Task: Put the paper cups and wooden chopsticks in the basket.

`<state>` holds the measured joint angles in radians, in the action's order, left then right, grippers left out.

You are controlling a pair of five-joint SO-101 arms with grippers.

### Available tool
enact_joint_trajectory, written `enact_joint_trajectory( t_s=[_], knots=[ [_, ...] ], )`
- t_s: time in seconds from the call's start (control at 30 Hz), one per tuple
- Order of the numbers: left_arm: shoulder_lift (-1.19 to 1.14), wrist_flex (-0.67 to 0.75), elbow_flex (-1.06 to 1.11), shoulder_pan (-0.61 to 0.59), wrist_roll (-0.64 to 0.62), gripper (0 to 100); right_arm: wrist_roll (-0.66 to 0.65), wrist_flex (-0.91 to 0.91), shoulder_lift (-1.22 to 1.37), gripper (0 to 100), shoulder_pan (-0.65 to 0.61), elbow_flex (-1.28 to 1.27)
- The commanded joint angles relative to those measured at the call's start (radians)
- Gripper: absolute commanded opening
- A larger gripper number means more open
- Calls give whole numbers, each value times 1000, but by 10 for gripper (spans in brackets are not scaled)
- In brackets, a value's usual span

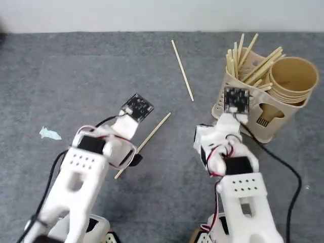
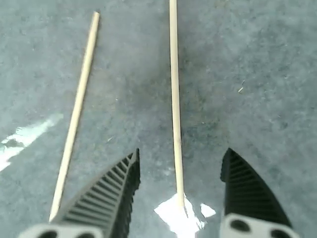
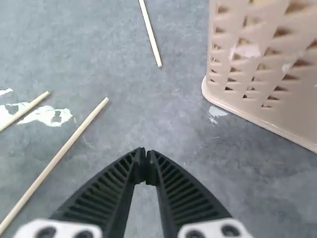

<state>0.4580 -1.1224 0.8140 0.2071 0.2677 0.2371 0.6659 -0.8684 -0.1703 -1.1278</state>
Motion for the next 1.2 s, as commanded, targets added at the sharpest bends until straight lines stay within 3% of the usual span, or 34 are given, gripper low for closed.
enact_joint_trajectory(
  t_s=[0.0,0.4,0.73,1.17],
  knots=[
    [-195,-5,-150,8,8,258,12,-101,-61,13,4,-60],
    [-686,-6,-484,-34,51,254,12,-119,-62,13,4,-89],
    [-707,-20,-607,-176,127,254,11,-117,-62,13,4,-89],
    [-717,-12,-748,-259,127,242,9,-122,-62,14,-2,-109]
  ],
)
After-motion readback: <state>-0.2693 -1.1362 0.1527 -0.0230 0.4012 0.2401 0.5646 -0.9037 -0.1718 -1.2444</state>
